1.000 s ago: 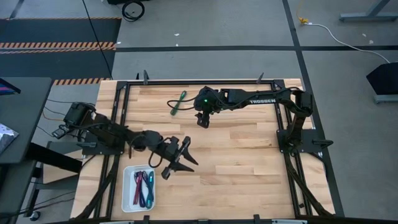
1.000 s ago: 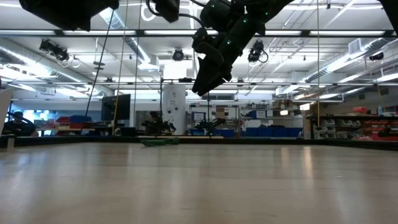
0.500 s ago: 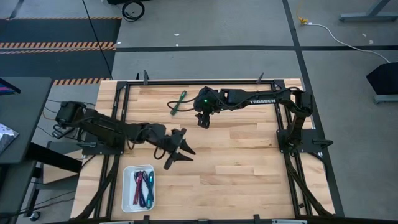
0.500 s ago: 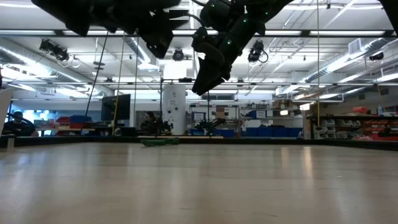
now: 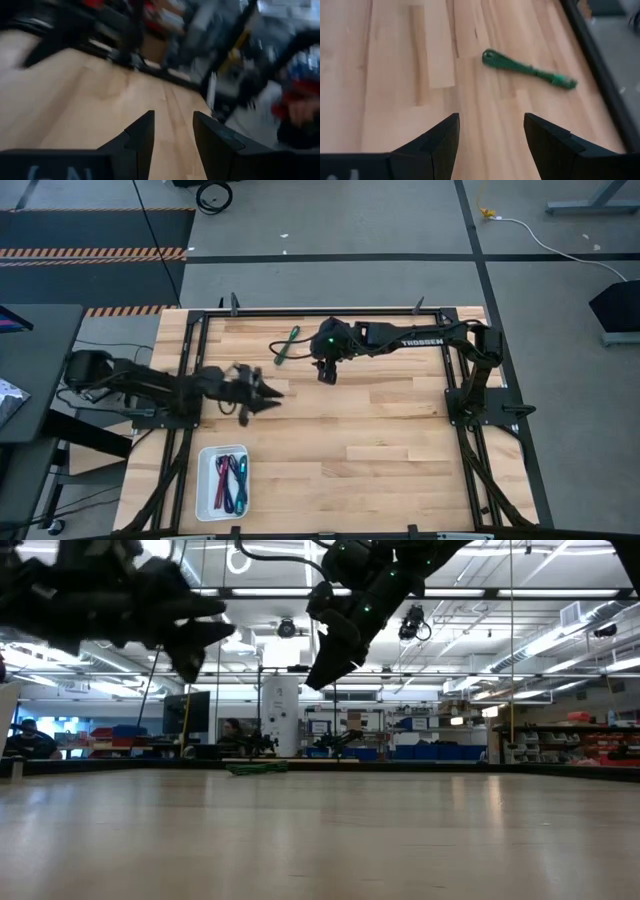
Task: Pick and place USB-C Cables
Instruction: Put the green charger cable into the bin
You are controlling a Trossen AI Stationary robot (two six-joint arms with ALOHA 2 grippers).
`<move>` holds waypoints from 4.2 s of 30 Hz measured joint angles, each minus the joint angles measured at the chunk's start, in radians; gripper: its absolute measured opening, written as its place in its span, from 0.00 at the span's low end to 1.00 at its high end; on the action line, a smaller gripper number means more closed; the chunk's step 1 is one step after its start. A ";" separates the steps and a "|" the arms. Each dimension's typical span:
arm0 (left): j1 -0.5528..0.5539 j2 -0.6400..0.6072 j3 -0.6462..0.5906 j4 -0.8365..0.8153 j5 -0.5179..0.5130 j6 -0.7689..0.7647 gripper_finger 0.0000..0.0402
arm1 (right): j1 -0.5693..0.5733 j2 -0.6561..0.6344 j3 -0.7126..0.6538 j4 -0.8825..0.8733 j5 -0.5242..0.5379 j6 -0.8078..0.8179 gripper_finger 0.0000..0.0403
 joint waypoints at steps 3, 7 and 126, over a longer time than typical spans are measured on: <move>0.066 -0.061 -0.090 0.091 -0.028 -0.087 0.35 | 0.000 0.000 0.000 0.028 -0.001 -0.121 0.57; 0.108 -0.122 -0.111 0.067 -0.011 -0.119 0.35 | 0.000 0.000 0.000 0.061 0.014 -0.318 0.56; 0.137 -0.163 0.066 -0.048 0.362 0.142 0.35 | -0.143 0.410 0.817 -0.821 0.013 -0.197 0.47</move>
